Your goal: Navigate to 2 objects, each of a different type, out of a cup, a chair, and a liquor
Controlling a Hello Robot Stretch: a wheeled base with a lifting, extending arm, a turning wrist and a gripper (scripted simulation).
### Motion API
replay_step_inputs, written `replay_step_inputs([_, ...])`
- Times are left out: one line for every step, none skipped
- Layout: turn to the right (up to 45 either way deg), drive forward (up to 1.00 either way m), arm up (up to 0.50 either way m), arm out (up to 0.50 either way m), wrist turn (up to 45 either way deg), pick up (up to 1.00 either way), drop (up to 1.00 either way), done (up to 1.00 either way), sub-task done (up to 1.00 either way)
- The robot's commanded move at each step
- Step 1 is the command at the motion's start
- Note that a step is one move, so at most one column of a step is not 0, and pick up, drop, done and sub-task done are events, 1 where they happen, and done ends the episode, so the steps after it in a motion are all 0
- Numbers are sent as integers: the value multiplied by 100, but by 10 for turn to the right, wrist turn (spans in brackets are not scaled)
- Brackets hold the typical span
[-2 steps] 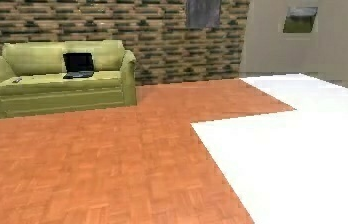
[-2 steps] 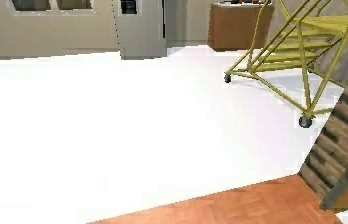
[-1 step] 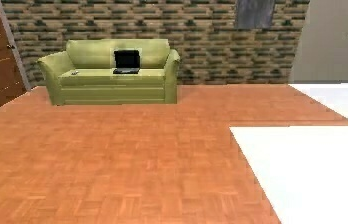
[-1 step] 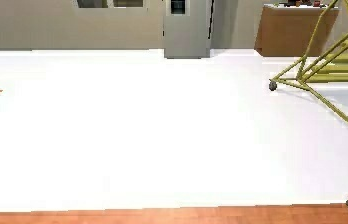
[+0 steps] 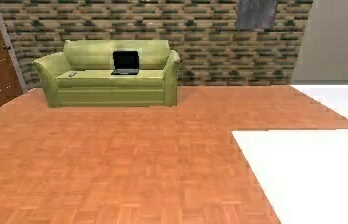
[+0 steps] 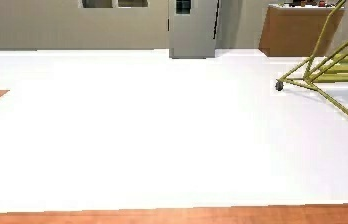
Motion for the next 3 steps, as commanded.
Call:
replay_step_inputs([-450, 0, 0, 0, 0, 0, 0, 0, 0])
replay_step_inputs([-390, 0, 0, 0, 0, 0, 0, 0, 0])
replay_step_inputs([0, 30, 0, 0, 0, 0, 0, 0, 0])
